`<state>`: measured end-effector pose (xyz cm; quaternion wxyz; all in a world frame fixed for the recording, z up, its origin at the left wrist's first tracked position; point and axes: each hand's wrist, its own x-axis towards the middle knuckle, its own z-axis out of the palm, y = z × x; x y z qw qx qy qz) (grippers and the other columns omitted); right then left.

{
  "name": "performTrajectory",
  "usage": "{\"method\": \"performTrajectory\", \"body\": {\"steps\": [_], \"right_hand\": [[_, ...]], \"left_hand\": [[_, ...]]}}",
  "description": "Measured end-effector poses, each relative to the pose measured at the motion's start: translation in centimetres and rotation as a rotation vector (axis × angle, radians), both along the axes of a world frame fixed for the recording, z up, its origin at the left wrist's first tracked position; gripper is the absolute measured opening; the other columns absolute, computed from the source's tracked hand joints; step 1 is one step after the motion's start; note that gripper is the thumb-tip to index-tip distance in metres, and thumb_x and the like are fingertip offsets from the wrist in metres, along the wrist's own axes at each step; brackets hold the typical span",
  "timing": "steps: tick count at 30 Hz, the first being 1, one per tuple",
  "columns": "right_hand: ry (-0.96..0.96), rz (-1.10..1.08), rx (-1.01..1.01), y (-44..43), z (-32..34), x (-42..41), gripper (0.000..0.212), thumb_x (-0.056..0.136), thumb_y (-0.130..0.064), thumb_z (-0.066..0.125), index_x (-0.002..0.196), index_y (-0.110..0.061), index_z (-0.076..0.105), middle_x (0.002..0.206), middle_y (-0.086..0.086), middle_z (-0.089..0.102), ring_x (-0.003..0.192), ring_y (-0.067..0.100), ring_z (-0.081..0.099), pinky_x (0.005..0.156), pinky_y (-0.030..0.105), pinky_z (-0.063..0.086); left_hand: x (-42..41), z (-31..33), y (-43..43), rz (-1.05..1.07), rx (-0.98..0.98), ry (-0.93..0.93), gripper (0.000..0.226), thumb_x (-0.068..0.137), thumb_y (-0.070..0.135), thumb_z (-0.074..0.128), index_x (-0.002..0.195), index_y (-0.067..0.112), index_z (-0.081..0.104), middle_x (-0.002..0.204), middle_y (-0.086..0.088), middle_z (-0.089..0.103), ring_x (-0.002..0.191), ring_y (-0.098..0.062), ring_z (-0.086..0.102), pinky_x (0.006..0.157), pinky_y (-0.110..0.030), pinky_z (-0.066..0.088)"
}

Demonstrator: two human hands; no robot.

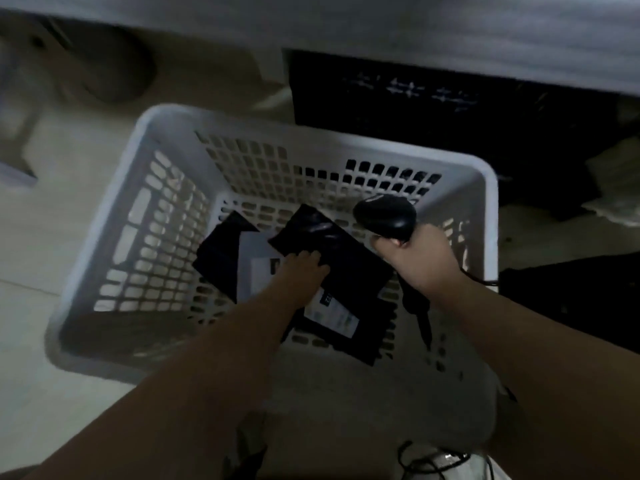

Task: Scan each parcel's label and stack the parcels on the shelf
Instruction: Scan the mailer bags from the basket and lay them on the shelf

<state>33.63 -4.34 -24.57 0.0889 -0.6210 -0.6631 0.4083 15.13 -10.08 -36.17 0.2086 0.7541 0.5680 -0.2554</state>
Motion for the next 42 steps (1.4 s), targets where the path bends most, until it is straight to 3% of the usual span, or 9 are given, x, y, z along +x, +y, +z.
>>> {"method": "performTrajectory", "body": {"steps": [5,14,18,20,24,29,35,39,42], "right_hand": [[-0.048,-0.062,-0.063,0.6,-2.6,0.0,0.04,0.085,-0.033,0.07,0.054,-0.019,0.048,0.052,0.0,0.05,0.05,0.015,0.052,0.051,0.026,0.038],[0.003,-0.071,-0.062,0.3,-3.2,0.4,0.046,0.085,-0.026,0.07,0.048,-0.021,0.042,0.046,-0.003,0.044,0.045,0.014,0.045,0.049,0.025,0.034],[0.035,-0.05,-0.024,-0.2,-0.7,0.4,0.037,0.084,-0.029,0.069,0.053,-0.02,0.05,0.056,0.001,0.056,0.056,0.018,0.055,0.052,0.028,0.039],[0.057,-0.034,0.014,-0.5,1.2,0.2,0.034,0.084,-0.029,0.068,0.056,-0.019,0.054,0.061,0.005,0.062,0.061,0.02,0.06,0.056,0.03,0.043],[0.139,-0.004,0.06,-1.3,6.6,-0.3,0.036,0.085,-0.021,0.068,0.056,-0.016,0.047,0.054,0.001,0.051,0.053,0.015,0.049,0.052,0.028,0.034],[0.294,0.046,0.199,-1.9,14.4,-1.0,0.018,0.077,-0.016,0.075,0.08,-0.011,0.058,0.071,-0.001,0.06,0.065,0.01,0.055,0.059,0.023,0.04],[0.301,0.288,0.332,-4.2,23.5,-1.6,0.042,0.073,-0.01,0.081,0.06,-0.026,0.045,0.053,-0.013,0.046,0.046,-0.005,0.047,0.049,0.009,0.034],[0.374,0.147,0.361,-5.2,22.8,-1.9,0.037,0.071,-0.005,0.08,0.087,-0.026,0.054,0.072,-0.018,0.053,0.065,-0.007,0.05,0.057,0.004,0.036],[0.423,-0.045,0.338,-5.6,21.7,-2.7,0.048,0.07,-0.001,0.077,0.109,-0.021,0.056,0.083,-0.008,0.058,0.079,0.01,0.056,0.069,0.019,0.042]], "left_hand": [[1.2,-3.2,1.4,-0.071,-0.005,0.029,0.051,0.1,0.022,0.043,0.147,0.016,0.026,0.145,-0.015,0.032,0.128,-0.034,0.039,0.105,-0.043,0.032],[1.2,-1.6,2.7,-0.155,0.106,-0.019,0.034,0.097,0.018,0.045,0.131,0.013,0.048,0.123,-0.01,0.055,0.114,-0.028,0.052,0.096,-0.036,0.036],[-0.3,3.6,3.2,-0.096,0.23,-0.192,0.049,0.086,0.015,0.064,0.132,0.01,0.046,0.103,-0.013,0.063,0.093,-0.03,0.061,0.073,-0.035,0.045],[-1.4,7.0,3.0,-0.017,0.191,-0.135,0.048,0.093,0.017,0.054,0.139,0.014,0.039,0.116,-0.012,0.059,0.103,-0.03,0.058,0.076,-0.033,0.042],[-3.6,14.3,1.6,0.226,0.256,-0.226,0.019,0.097,0.025,0.048,0.113,0.019,0.057,0.113,-0.009,0.062,0.096,-0.023,0.06,0.078,-0.029,0.046],[-4.0,24.5,0.2,0.303,0.465,-0.324,0.024,0.102,0.022,0.041,0.115,0.01,0.057,0.114,-0.016,0.062,0.103,-0.032,0.058,0.079,-0.034,0.042],[-2.8,34.2,-2.8,0.112,0.634,-0.425,0.025,0.1,0.023,0.048,0.111,0.01,0.067,0.106,-0.008,0.069,0.096,-0.025,0.061,0.07,-0.029,0.035],[-2.7,35.0,-3.8,0.181,0.79,-0.552,0.024,0.096,0.025,0.055,0.114,0.019,0.07,0.107,-0.001,0.073,0.098,-0.022,0.065,0.082,-0.031,0.045],[-2.0,35.0,-3.9,0.159,0.937,-0.378,0.024,0.096,0.034,0.053,0.108,0.026,0.072,0.102,0.003,0.073,0.101,-0.022,0.061,0.091,-0.033,0.031]]}}
